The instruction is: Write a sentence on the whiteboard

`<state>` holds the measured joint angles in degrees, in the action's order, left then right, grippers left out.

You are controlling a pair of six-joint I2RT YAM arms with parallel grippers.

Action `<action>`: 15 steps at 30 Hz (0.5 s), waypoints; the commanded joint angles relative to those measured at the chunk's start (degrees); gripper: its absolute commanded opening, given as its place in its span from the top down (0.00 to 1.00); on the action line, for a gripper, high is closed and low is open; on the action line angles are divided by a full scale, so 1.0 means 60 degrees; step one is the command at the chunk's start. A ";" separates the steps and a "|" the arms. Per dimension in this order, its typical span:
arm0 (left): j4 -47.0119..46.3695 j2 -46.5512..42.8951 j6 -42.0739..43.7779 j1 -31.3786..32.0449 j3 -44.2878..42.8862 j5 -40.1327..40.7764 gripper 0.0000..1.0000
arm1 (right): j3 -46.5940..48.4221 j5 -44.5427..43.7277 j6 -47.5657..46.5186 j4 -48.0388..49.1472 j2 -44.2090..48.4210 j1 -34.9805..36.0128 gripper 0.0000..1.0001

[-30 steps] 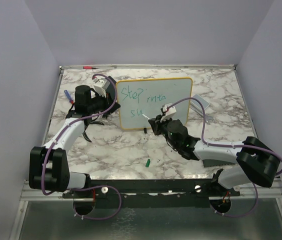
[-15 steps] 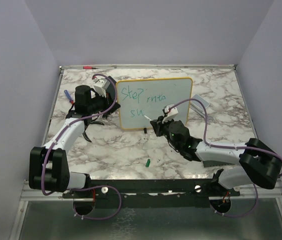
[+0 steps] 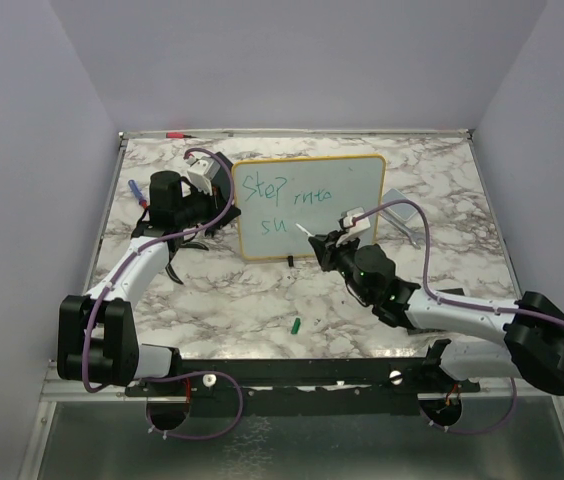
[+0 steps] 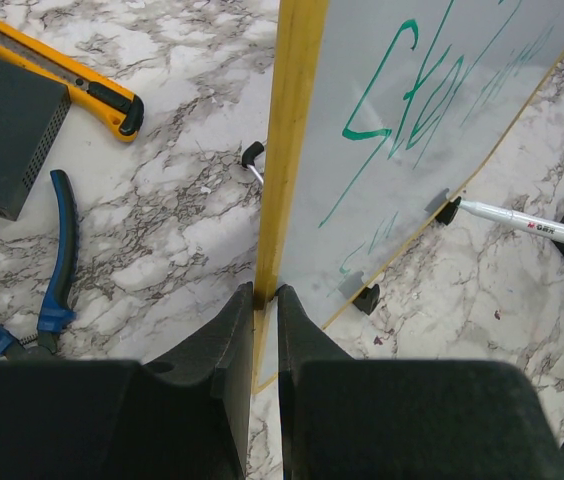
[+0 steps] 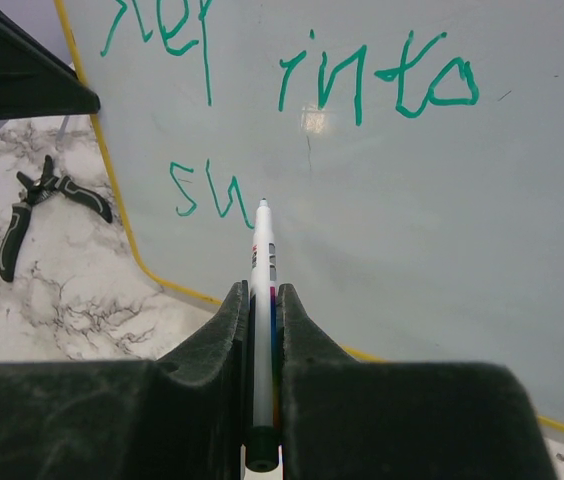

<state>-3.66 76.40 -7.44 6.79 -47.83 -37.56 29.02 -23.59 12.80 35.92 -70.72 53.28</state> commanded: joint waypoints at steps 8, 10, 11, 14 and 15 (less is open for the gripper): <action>-0.0246 -0.0325 -0.0004 0.0006 0.0004 0.0126 1.00 | 0.0413 -0.0624 -0.0226 0.0523 -0.0708 0.0012 0.99; -0.0249 -0.0340 -0.0005 0.0009 0.0004 0.0123 1.00 | 0.0469 -0.0681 -0.0303 0.0638 -0.0797 0.0000 0.99; -0.0241 -0.0341 0.0006 0.0020 0.0004 0.0126 1.00 | 0.0500 -0.0738 -0.0328 0.0679 -0.0841 -0.0002 0.99; -0.0242 -0.0341 -0.0005 0.0019 0.0004 0.0123 1.00 | 0.0645 -0.0833 -0.0393 0.0707 -0.1012 -0.0013 0.99; -0.0240 -0.0341 0.0001 0.0011 0.0004 0.0123 1.00 | 0.0681 -0.0842 -0.0401 0.0731 -0.1078 -0.0017 1.00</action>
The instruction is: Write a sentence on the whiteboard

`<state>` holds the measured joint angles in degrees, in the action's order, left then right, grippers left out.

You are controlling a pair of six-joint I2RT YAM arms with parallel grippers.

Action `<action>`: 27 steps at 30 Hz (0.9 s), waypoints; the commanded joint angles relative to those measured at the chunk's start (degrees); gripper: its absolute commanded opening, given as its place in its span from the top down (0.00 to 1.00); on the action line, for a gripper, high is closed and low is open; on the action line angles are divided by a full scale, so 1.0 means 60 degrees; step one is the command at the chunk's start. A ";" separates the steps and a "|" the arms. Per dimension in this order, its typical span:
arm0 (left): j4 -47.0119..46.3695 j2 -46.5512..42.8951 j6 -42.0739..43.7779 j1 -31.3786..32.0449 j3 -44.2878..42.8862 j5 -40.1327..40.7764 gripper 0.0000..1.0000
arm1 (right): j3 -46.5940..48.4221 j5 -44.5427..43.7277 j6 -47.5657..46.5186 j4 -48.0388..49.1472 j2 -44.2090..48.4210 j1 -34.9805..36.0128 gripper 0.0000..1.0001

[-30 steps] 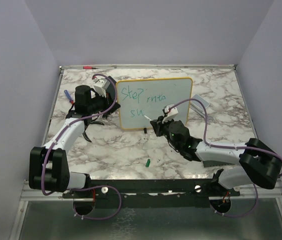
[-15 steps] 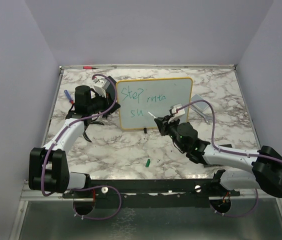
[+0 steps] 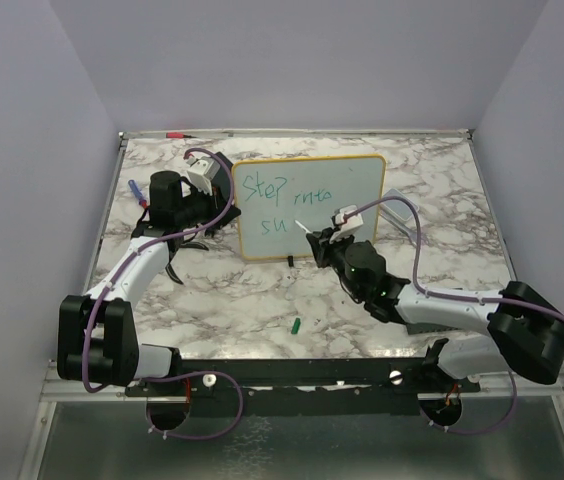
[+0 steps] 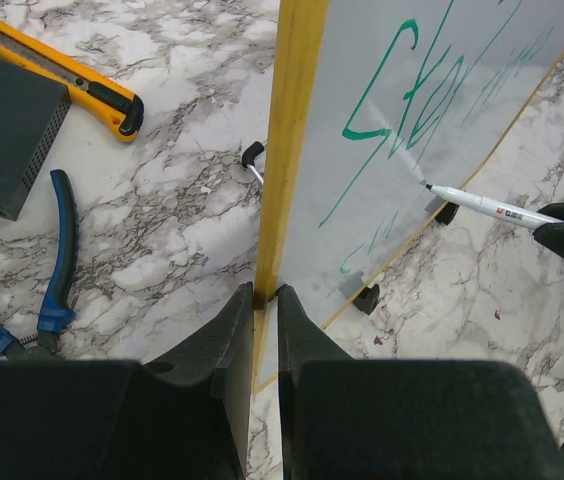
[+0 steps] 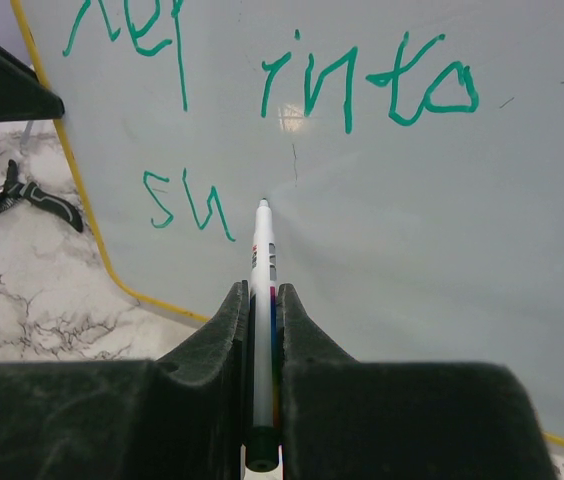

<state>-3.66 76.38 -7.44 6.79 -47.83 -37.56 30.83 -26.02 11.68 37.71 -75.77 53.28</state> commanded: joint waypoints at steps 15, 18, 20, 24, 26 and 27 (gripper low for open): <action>-0.0235 -0.0337 0.0015 0.0002 0.0004 0.0136 1.00 | 0.0360 0.0464 -0.0020 -0.0054 -0.0749 -0.0003 0.99; -0.0240 -0.0323 0.0015 0.0000 0.0004 0.0123 1.00 | 0.0131 0.0436 0.0189 -0.0128 -0.0634 -0.0002 0.99; -0.0242 -0.0326 0.0013 0.0018 0.0003 0.0122 1.00 | 0.0033 0.0354 0.0257 -0.0203 -0.0540 -0.0002 0.99; -0.0245 -0.0330 0.0016 0.0016 0.0004 0.0139 1.00 | -0.0092 0.0051 0.0263 -0.0309 -0.0350 -0.0002 0.99; -0.0234 -0.0316 0.0013 0.0015 0.0002 0.0137 1.00 | -0.0135 -0.0110 0.0255 -0.0308 -0.0194 -0.0002 0.99; -0.0239 -0.0309 0.0012 0.0010 0.0002 0.0144 1.00 | -0.0153 -0.0145 0.0231 -0.0307 -0.0113 -0.0002 0.99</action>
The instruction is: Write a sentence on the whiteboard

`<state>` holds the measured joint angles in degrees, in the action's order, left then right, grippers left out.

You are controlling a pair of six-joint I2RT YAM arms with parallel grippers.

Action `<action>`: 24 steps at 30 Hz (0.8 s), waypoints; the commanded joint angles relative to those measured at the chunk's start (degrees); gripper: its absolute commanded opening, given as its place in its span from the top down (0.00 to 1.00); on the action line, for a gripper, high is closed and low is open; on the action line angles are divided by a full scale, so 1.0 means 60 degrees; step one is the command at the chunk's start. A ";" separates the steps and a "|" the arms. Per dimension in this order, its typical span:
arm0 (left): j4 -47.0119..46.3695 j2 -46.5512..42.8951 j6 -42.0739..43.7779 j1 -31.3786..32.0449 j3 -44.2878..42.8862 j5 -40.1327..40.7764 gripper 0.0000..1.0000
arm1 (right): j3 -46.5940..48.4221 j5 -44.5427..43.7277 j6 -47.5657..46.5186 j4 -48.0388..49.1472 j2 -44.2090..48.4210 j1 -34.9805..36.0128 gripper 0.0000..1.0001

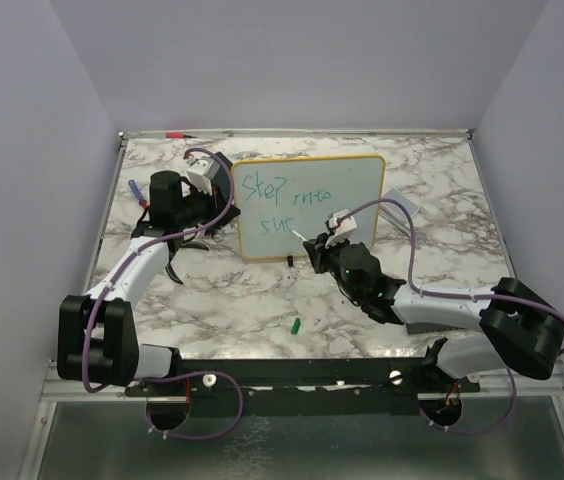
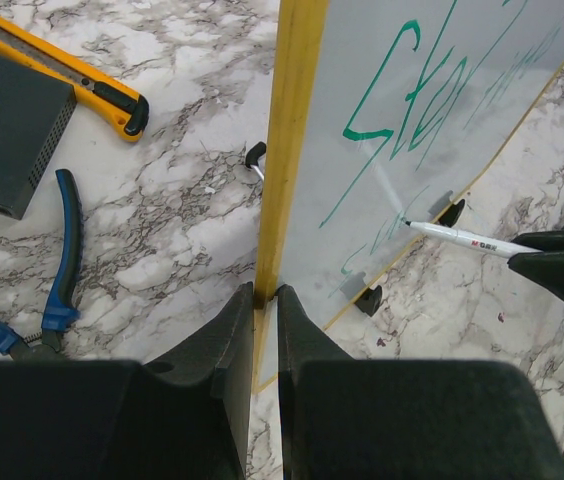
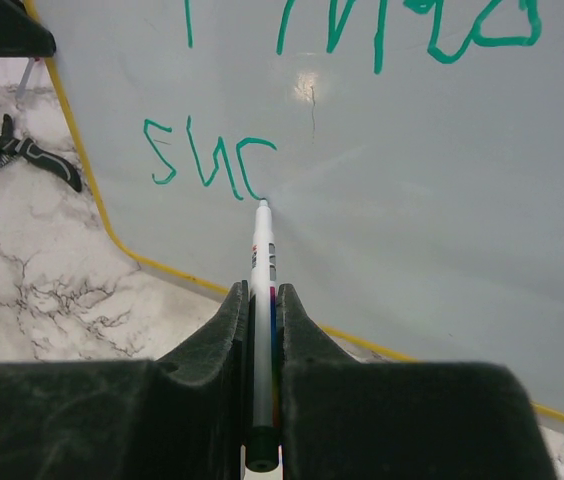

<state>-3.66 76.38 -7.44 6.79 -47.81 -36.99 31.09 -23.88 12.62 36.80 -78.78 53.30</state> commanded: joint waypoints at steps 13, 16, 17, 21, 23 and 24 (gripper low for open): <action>-0.0240 -0.0279 0.0008 0.0022 -0.0001 0.0028 1.00 | -0.0396 -0.1226 -0.0267 -0.0185 0.1415 -0.0006 0.99; -0.0234 -0.0266 0.0003 0.0021 0.0000 0.0028 1.00 | -0.0340 -0.1387 -0.0383 -0.0056 0.1288 -0.0032 0.99; -0.0242 -0.0264 0.0004 0.0018 0.0000 0.0028 1.00 | -0.0301 -0.1390 -0.0402 -0.0036 0.1237 -0.0055 1.00; -0.0233 -0.0265 0.0008 0.0020 -0.0009 0.0035 1.00 | -0.0186 -0.1395 -0.0484 0.0116 0.1055 -0.0129 0.99; -0.0235 -0.0264 0.0001 0.0014 0.0000 0.0024 1.00 | -0.0088 -0.1340 -0.0536 0.0136 0.0934 -0.0163 0.99; -0.0246 -0.0271 0.0000 0.0014 0.0000 0.0022 1.00 | -0.0044 -0.1287 -0.0564 0.0155 0.0861 -0.0181 0.99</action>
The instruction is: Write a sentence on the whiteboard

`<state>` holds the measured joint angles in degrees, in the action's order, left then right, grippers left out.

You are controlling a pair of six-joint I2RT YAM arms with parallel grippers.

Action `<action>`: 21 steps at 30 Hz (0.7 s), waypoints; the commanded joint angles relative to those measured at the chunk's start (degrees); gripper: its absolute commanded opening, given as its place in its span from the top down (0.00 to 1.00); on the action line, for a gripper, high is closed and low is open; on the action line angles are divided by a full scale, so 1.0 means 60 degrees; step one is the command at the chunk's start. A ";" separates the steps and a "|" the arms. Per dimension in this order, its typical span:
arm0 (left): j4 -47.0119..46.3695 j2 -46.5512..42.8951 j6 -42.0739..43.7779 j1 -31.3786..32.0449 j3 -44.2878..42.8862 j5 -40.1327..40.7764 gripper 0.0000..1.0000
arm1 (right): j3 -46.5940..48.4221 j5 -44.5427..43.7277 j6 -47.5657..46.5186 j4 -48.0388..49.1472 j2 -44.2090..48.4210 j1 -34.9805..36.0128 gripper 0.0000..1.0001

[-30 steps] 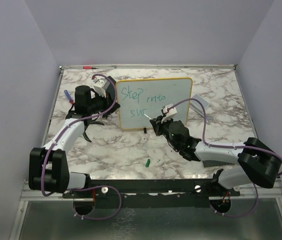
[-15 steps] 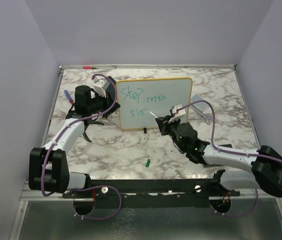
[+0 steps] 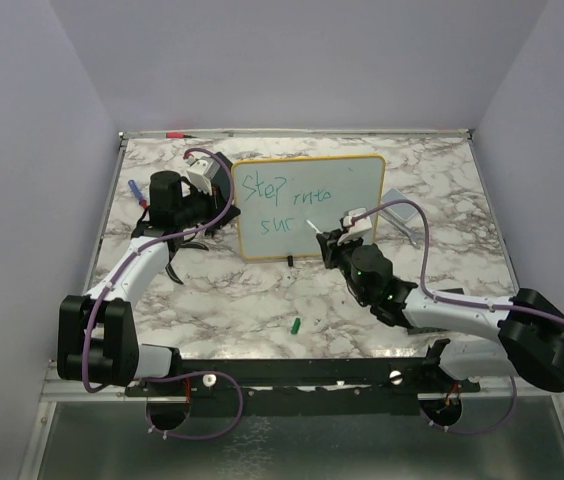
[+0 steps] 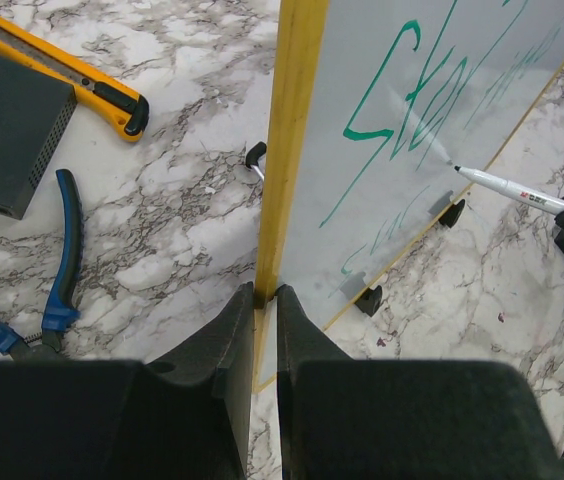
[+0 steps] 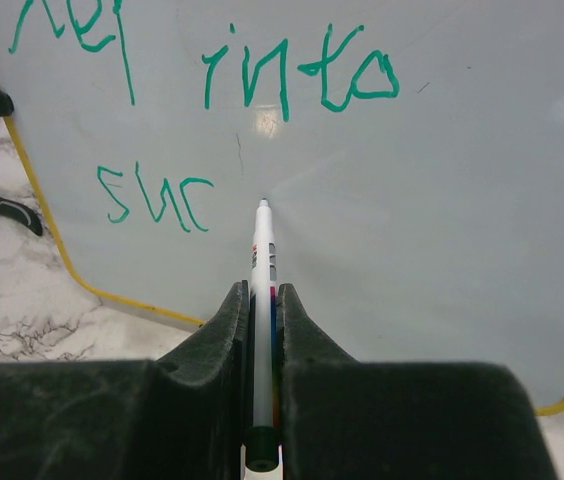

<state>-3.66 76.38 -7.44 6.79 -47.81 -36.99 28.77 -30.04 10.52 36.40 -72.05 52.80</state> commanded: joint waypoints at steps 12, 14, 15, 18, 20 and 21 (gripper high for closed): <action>-0.0240 -0.0297 0.0020 0.0024 -0.0007 0.0036 1.00 | 0.0766 0.0418 -0.0512 0.0310 -0.0981 -0.0098 0.99; -0.0241 -0.0310 0.0024 0.0025 0.0000 0.0043 1.00 | 0.0736 0.0643 -0.0510 0.0246 -0.1059 -0.0098 0.99; -0.0240 -0.0301 0.0017 0.0017 0.0000 0.0042 1.00 | 0.0720 0.0710 -0.0458 0.0210 -0.1082 -0.0098 1.00; -0.0240 -0.0293 0.0020 0.0018 0.0000 0.0044 1.00 | 0.0541 0.0815 -0.0192 0.0121 -0.1083 -0.0084 0.99; -0.0239 -0.0293 0.0015 0.0021 0.0000 0.0042 1.00 | 0.0421 0.0821 -0.0041 0.0016 -0.1040 -0.0083 1.00; -0.0236 -0.0293 0.0014 0.0015 -0.0007 0.0042 1.00 | 0.0352 0.0800 0.0037 -0.0034 -0.1003 -0.0083 1.00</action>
<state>-3.68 76.38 -7.44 6.79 -47.81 -36.75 32.08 -25.23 9.32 37.95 -77.38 52.51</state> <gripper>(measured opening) 0.111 0.102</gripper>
